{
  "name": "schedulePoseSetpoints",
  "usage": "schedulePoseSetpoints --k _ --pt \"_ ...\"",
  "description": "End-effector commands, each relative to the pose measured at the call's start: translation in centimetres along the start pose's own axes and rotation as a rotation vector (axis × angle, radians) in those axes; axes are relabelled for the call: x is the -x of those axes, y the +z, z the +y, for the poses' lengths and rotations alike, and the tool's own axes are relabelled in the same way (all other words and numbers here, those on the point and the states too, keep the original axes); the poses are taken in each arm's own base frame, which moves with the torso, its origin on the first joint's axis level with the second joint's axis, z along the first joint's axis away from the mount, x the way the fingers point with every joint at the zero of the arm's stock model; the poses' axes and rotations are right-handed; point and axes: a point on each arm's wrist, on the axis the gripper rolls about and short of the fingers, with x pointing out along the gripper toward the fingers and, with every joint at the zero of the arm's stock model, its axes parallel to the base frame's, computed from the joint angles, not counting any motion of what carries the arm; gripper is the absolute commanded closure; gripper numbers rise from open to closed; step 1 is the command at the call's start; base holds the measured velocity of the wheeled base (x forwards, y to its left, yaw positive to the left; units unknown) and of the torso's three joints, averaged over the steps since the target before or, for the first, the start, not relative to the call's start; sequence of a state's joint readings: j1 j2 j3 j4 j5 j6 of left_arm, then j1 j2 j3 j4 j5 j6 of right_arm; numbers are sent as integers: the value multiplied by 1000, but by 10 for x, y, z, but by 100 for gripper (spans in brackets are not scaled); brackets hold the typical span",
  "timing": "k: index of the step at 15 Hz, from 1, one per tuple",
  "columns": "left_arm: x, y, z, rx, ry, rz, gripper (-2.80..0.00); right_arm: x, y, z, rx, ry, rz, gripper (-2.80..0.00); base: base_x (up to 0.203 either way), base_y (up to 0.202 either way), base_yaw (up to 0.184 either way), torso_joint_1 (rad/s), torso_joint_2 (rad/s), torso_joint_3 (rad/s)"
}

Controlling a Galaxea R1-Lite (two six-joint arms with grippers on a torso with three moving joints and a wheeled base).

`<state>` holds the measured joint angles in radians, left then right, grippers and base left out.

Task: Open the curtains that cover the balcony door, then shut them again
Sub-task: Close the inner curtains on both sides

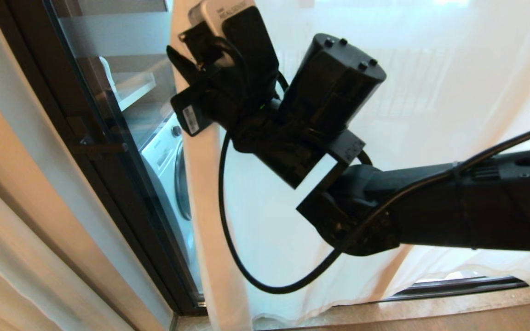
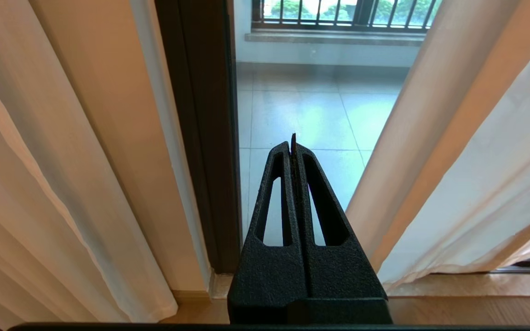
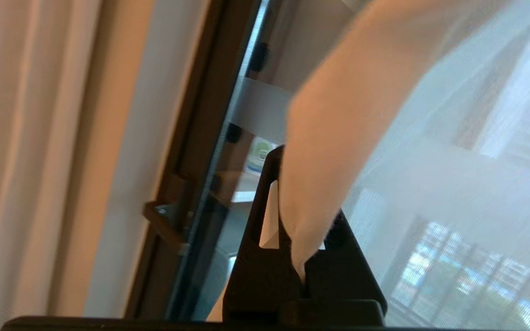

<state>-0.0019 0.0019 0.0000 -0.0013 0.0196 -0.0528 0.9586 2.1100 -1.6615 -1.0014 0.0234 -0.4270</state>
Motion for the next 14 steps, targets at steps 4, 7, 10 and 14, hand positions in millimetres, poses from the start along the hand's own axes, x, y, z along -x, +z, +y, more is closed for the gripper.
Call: schedulePoseSetpoints --k 4,7,10,14 --pt "0 0 0 1 0 -1 0 14 21 -56 55 -156 51 0 0 0 0 0 0 0" --pt "0 0 0 1 1 -1 0 31 23 -77 82 -192 105 0 0 0 0 0 0 0" --pt "0 0 0 1 -1 -1 0 55 22 -96 103 -252 195 0 0 0 0 0 0 0" --pt "0 0 0 1 0 -1 0 90 17 -123 128 -320 291 0 0 0 0 0 0 0"
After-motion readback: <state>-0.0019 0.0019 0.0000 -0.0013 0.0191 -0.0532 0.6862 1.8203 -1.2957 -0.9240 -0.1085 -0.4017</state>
